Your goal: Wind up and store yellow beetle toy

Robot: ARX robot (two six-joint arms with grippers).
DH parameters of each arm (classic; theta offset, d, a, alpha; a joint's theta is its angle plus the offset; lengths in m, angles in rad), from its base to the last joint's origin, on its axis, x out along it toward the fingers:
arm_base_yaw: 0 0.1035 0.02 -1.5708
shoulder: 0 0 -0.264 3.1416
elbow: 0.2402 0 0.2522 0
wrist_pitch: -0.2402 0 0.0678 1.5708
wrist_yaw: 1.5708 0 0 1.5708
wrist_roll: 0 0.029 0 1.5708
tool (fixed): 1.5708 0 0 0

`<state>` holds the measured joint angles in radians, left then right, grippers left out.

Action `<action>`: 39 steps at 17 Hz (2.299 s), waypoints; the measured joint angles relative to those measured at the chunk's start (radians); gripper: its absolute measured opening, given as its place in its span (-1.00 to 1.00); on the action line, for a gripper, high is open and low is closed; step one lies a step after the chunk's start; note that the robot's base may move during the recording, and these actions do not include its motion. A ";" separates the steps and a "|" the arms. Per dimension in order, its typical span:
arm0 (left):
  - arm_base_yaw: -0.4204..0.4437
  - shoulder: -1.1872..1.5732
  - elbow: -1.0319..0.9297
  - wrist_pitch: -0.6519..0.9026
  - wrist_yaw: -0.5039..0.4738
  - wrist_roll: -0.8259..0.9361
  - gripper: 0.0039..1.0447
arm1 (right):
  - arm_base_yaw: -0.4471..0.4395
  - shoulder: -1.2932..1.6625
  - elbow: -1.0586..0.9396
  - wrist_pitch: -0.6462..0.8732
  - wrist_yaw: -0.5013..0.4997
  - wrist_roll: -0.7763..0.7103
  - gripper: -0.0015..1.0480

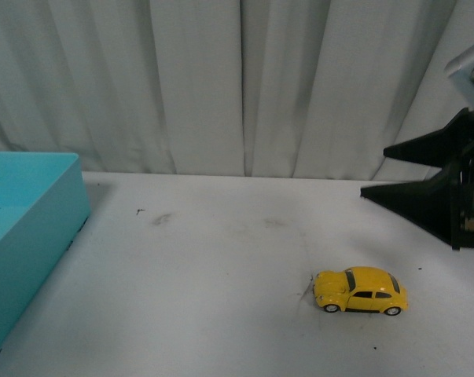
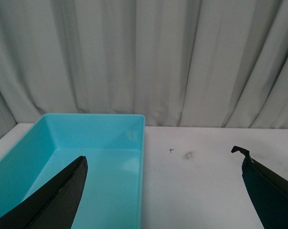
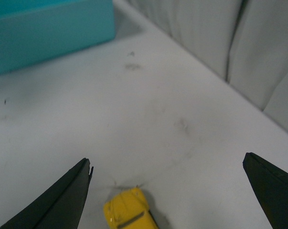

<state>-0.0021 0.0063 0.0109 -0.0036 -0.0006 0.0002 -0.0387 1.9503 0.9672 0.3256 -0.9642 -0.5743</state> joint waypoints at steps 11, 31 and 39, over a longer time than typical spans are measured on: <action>0.000 0.000 0.000 0.000 0.000 0.000 0.88 | 0.020 0.274 0.277 -0.679 0.065 -0.854 0.87; 0.000 0.000 0.000 0.000 0.000 0.000 0.88 | 0.037 0.359 0.409 -0.849 0.176 -0.966 -0.24; 0.000 0.000 0.000 0.000 0.000 0.000 0.88 | -0.094 0.344 0.332 -0.902 0.120 -1.092 -0.24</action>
<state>-0.0021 0.0063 0.0109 -0.0036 -0.0006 0.0002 -0.1326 2.2944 1.2995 -0.5762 -0.8444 -1.6665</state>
